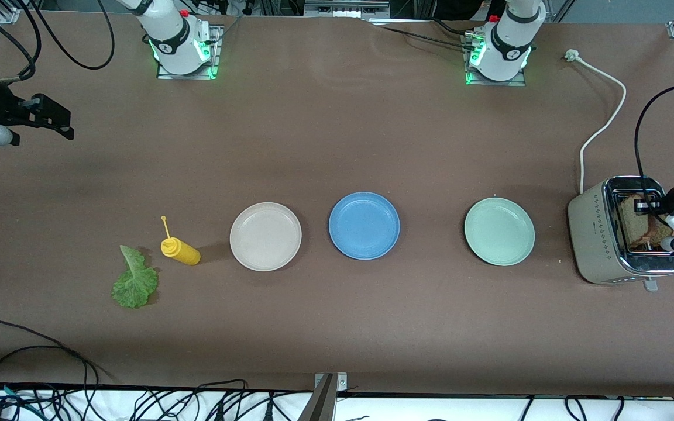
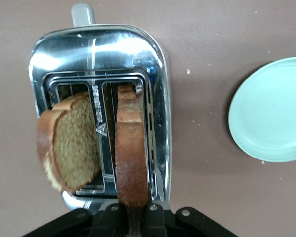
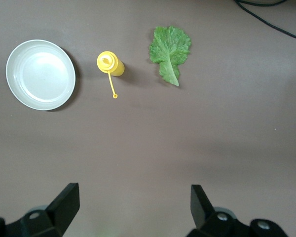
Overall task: Make sandwich in blue plate with both arms
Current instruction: 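Grasp a bread slice in the toaster with the left gripper, then lift the bread slice out and carry it to the blue plate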
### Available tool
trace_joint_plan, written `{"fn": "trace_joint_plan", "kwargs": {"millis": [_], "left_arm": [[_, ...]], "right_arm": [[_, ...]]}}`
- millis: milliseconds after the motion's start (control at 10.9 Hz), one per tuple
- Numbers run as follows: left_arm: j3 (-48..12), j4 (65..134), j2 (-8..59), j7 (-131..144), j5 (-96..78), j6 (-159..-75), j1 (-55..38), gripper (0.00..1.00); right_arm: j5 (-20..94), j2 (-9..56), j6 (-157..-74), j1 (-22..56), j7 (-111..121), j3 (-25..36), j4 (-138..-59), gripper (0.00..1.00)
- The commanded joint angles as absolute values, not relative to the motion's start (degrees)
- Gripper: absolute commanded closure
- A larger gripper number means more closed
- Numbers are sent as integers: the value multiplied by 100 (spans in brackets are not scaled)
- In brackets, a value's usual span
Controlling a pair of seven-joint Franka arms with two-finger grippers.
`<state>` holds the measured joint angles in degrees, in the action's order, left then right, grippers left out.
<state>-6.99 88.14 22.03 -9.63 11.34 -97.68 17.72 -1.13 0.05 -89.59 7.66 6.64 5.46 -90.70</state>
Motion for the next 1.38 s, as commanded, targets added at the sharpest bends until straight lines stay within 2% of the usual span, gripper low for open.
{"fn": "trace_joint_plan", "kwargs": {"millis": [0,276,553,829,1289], "left_arm": [[-756,8737,1618,-985,1501,-9152,1355,100],[-965,8675,1433,-985,1512,-9044,889,100],[-1607,8648,1502,-967,962,-9044,853,100],[-1679,8640,1906,-792,-540,-9061,476,100],[-1679,8508,3012,-527,-2667,-9342,-359,100]], "right_arm": [[-141,35,-8921,773,571,545,-8965,0],[-176,97,-8921,747,624,562,-8965,0],[-158,88,-8886,765,571,554,-8965,0],[-149,88,-8903,773,571,545,-8956,0],[-149,88,-8912,773,580,554,-8956,0]]}}
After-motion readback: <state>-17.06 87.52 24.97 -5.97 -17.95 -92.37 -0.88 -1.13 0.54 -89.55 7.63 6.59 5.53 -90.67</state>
